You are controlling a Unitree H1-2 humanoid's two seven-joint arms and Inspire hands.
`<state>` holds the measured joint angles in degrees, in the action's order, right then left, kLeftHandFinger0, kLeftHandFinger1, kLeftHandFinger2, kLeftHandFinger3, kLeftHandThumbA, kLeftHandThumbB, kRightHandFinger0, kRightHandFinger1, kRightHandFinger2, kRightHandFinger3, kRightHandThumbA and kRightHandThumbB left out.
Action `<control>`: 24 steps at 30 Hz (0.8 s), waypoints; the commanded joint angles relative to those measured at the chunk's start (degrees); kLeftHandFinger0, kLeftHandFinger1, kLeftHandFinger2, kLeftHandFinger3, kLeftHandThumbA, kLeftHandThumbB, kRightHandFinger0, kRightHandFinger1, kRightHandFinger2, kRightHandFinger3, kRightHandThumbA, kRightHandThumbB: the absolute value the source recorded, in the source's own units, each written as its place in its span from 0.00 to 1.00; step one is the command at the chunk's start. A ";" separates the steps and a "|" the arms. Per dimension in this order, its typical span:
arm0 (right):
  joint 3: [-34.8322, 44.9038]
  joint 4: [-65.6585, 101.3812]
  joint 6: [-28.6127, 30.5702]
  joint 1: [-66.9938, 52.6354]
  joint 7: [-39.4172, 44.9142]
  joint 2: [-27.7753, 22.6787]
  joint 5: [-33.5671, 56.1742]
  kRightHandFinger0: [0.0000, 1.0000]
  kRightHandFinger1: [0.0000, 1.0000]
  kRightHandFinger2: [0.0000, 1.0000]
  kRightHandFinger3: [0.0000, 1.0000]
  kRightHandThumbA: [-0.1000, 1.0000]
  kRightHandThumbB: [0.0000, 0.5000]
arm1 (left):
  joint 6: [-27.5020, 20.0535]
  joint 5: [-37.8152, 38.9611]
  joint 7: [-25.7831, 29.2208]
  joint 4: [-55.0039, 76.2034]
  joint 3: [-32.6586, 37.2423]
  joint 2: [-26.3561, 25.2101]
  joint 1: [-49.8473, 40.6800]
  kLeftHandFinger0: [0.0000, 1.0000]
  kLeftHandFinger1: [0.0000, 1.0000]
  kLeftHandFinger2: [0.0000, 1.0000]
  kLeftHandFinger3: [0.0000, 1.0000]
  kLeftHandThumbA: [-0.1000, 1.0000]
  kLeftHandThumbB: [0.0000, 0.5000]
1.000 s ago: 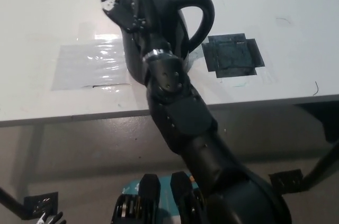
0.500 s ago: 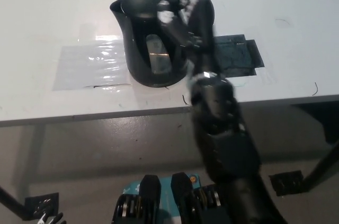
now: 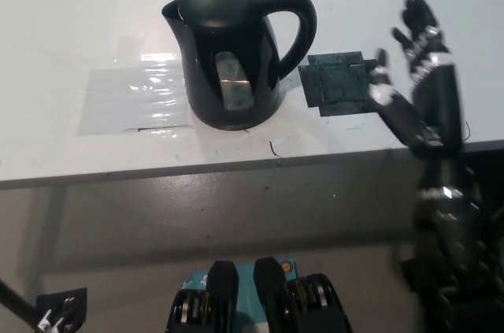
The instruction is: The robot uses its right hand to push down on the lid of a kettle kept in the middle of the desk to close it
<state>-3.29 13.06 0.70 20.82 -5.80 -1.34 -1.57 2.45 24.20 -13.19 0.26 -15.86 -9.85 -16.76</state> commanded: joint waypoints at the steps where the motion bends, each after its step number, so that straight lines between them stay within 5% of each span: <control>1: 0.31 1.41 -1.64 -1.09 2.59 -1.01 1.22 1.00 1.00 1.00 1.00 0.31 0.05 | -2.18 1.71 -0.90 1.50 -1.97 -2.03 0.09 1.00 1.00 1.00 1.00 0.32 0.50; 5: 1.48 -4.34 0.64 -1.78 1.37 -0.65 1.03 1.00 1.00 1.00 1.00 0.35 0.05 | -2.32 2.02 -1.28 1.46 -2.12 -1.96 0.21 1.00 1.00 1.00 1.00 0.32 0.47; 14: 5.56 -16.93 7.14 -3.64 -1.43 1.95 1.89 1.00 1.00 1.00 1.00 0.15 0.03 | -1.26 1.05 -0.22 2.39 -1.97 -2.74 1.88 1.00 1.00 1.00 1.00 0.34 0.45; 24: 11.14 -33.52 17.17 -5.60 0.54 -1.20 4.96 1.00 1.00 1.00 1.00 0.17 0.00 | -2.66 0.75 -0.18 -0.28 -1.20 -1.85 5.11 1.00 1.00 1.00 1.00 0.35 0.55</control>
<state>5.70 -16.86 10.01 13.12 -5.94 -0.72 0.09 2.00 24.77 -13.16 0.26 -16.83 -11.61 -12.73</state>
